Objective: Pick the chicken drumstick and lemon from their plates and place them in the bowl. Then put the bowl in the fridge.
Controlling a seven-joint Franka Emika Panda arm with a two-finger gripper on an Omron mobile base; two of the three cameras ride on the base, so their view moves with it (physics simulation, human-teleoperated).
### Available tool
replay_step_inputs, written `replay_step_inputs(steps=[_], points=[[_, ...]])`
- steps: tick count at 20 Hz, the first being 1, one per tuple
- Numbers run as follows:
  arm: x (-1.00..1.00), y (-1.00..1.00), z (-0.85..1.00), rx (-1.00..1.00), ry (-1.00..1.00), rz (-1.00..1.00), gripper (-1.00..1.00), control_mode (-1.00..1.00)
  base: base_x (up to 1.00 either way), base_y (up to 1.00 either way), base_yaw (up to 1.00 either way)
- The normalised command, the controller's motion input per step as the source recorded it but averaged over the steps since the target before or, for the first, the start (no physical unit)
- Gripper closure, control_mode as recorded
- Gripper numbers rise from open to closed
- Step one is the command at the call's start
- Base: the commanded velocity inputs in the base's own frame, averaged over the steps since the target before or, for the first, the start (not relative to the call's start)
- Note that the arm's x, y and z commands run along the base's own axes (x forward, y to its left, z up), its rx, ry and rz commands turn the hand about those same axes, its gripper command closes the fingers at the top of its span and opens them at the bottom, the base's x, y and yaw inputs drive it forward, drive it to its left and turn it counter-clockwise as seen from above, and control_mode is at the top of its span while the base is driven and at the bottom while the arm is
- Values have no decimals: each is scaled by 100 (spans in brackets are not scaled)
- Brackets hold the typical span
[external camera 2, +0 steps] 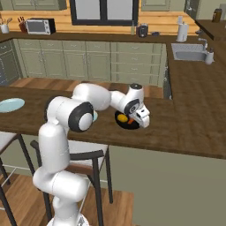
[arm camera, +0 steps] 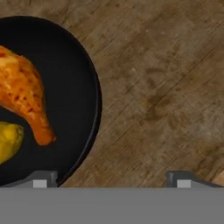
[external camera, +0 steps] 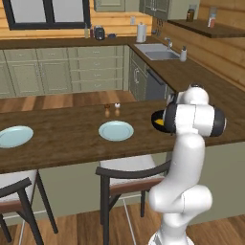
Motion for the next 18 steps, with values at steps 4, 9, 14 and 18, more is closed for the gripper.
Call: replay_step_inputs(steps=[4, 9, 14, 18], points=[[3, -14, -17, 14, 0, -3, -100, -100, 0, 0, 0], [7, -15, -17, 17, 0, 0, -100, -100, 0, 0, 0], [35, 0, -7, 0, 0, 0, -100, -100, 0, 0, 0], [33, 1, -2, 0, 0, 0, -100, -100, 0, 0, 0]])
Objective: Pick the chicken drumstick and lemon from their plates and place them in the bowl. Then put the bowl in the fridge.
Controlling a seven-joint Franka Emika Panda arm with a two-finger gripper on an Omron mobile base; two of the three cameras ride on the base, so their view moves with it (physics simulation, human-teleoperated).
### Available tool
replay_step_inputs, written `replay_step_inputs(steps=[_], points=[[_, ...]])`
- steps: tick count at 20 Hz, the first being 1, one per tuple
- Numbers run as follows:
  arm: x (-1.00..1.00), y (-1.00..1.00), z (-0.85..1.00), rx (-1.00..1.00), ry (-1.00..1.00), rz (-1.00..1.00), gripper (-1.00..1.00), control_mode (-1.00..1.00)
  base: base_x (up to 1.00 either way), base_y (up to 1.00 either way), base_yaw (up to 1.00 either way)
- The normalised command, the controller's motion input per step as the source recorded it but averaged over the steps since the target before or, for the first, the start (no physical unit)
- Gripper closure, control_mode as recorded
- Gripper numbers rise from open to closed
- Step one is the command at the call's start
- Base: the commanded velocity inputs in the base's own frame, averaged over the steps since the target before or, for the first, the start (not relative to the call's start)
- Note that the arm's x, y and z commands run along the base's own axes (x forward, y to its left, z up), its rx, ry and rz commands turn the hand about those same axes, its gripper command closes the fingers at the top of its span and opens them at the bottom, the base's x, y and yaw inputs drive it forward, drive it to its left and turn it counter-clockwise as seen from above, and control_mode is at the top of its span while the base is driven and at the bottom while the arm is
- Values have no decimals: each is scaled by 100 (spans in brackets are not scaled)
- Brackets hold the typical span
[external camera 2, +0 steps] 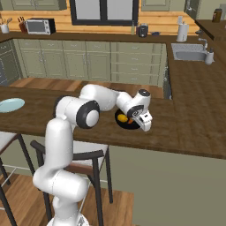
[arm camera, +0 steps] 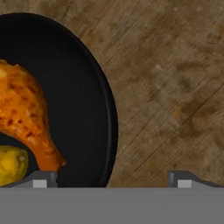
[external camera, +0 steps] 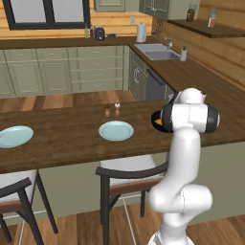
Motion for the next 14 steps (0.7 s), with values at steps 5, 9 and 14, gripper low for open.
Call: replay_step_inputs(steps=[5, 9, 14], points=[[20, 3, -24, 0, 0, 0, -100, -100, 0, 0, 0], [12, 0, -39, 0, 0, 0, -100, -100, 0, 0, 0], [0, 14, -38, 0, 0, 0, 100, -100, 0, 0, 0]])
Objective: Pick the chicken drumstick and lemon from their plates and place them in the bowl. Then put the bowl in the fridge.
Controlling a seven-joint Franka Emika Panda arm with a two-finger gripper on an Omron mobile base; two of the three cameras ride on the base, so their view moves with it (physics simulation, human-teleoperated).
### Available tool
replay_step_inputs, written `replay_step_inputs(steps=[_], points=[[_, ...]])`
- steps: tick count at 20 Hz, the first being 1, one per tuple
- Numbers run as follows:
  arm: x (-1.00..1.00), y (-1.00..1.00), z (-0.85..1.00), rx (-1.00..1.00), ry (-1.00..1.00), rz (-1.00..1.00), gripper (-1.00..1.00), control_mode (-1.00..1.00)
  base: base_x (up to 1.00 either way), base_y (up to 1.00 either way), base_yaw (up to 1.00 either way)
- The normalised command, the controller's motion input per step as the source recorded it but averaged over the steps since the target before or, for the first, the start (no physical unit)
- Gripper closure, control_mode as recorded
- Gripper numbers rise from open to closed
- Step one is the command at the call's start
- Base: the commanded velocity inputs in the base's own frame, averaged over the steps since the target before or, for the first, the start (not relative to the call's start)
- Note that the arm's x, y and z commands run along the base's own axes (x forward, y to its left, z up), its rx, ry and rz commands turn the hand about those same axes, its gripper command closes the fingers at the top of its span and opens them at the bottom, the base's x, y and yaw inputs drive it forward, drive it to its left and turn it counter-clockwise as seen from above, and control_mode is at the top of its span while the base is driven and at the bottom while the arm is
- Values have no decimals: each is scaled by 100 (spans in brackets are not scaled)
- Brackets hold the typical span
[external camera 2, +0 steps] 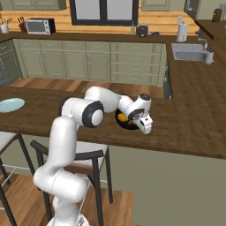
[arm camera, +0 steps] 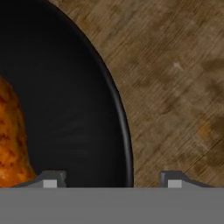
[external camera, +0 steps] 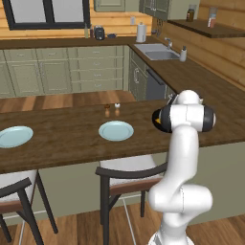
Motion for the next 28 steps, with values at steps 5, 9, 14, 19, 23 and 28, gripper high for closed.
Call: replay_step_inputs(steps=[5, 9, 14, 19, 23, 28], points=[[0, 21, -8, 0, -1, -1, 100, -100, 0, 0, 0], [0, 19, 0, -1, -1, -3, 100, -100, 0, 0, 0], [-19, 0, 8, 0, -9, -1, 100, -100, 0, 0, 0], [-89, 0, 55, 0, -24, -6, 100, -100, 0, 0, 0], [-100, 2, 81, -3, -15, 0, 100, -100, 0, 0, 0], [-100, 22, 95, -1, -1, -6, 100, -100, 0, 0, 0]])
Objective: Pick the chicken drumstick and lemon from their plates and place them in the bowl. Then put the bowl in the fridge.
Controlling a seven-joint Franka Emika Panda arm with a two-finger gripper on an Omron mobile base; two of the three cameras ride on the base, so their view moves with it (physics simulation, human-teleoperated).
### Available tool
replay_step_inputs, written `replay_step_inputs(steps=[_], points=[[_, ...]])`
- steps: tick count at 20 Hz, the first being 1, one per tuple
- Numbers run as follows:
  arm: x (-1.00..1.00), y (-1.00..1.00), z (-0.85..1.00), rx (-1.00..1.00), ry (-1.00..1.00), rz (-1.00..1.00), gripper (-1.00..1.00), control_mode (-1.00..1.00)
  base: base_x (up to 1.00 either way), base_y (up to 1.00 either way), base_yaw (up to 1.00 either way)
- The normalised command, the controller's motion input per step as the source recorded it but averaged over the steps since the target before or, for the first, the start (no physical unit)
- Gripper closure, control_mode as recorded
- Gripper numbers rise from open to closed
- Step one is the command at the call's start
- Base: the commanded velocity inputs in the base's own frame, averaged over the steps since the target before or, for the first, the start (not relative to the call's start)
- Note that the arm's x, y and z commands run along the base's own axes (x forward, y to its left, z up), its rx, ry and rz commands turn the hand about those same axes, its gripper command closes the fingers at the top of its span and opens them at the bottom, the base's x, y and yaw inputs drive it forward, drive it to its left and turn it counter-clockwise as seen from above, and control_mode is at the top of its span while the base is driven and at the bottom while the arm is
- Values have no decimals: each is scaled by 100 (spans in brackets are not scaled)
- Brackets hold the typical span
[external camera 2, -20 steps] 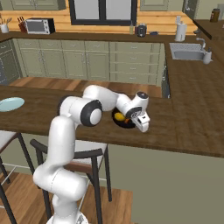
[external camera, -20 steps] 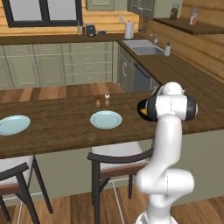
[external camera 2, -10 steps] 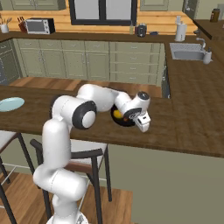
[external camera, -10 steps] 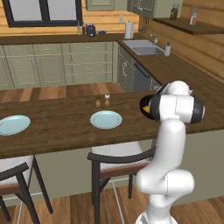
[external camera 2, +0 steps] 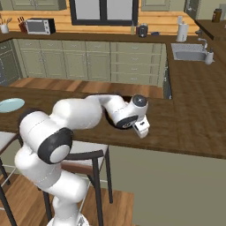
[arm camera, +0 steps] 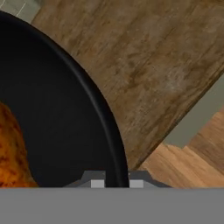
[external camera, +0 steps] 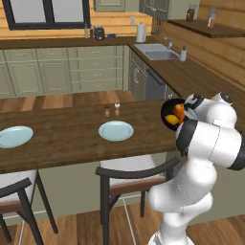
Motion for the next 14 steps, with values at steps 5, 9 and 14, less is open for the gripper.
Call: replay_step_inputs(steps=[5, 9, 14], points=[[-99, 53, 79, 0, 0, -3, 100, -100, 0, 0, 0], [-100, 35, 68, 0, 0, -3, 100, -100, 0, 0, 0], [-100, 29, 65, -1, 0, -4, 100, -100, 0, 0, 0]])
